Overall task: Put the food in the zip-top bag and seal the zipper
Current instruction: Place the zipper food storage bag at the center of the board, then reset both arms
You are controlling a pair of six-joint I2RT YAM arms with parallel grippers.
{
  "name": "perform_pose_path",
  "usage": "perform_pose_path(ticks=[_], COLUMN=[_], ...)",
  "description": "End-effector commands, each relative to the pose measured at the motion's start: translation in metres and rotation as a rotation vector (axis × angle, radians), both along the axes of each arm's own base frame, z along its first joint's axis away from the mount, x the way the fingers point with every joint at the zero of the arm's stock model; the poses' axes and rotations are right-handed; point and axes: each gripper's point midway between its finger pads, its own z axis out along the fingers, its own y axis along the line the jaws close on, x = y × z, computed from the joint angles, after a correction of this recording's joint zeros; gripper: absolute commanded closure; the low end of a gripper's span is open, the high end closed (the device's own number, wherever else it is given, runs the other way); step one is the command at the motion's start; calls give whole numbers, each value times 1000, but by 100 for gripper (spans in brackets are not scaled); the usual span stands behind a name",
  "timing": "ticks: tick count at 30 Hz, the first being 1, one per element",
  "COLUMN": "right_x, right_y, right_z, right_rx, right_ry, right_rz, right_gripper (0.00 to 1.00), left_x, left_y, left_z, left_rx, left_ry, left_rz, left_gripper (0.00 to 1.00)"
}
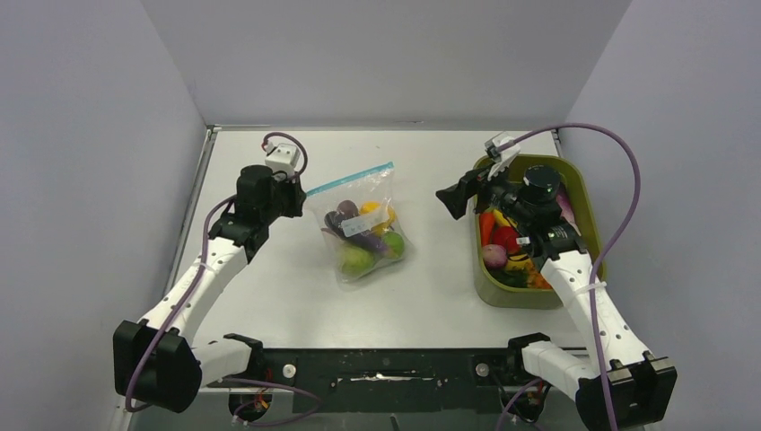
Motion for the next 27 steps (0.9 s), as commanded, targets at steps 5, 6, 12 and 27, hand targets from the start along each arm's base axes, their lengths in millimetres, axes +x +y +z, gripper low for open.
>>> perform_pose_path(ticks=[5,6,12,27], right_x=[10,10,12,14], right_y=[-12,-12,-23,-54], right_z=[16,13,2,20], right_rx=[124,125,119,166], right_ry=[107,125,174,156], right_rz=[-169,-176,-257,-462], right_gripper=[2,2,2,2], left_x=[29,26,11,-55], left_y=[23,23,26,-43], left_z=[65,68,81,139], left_rx=[-84,-95,-118,-354], left_ry=[-183,-193,-229,-371], left_rz=[203,202,201,-258], left_gripper=[58,55,42,28])
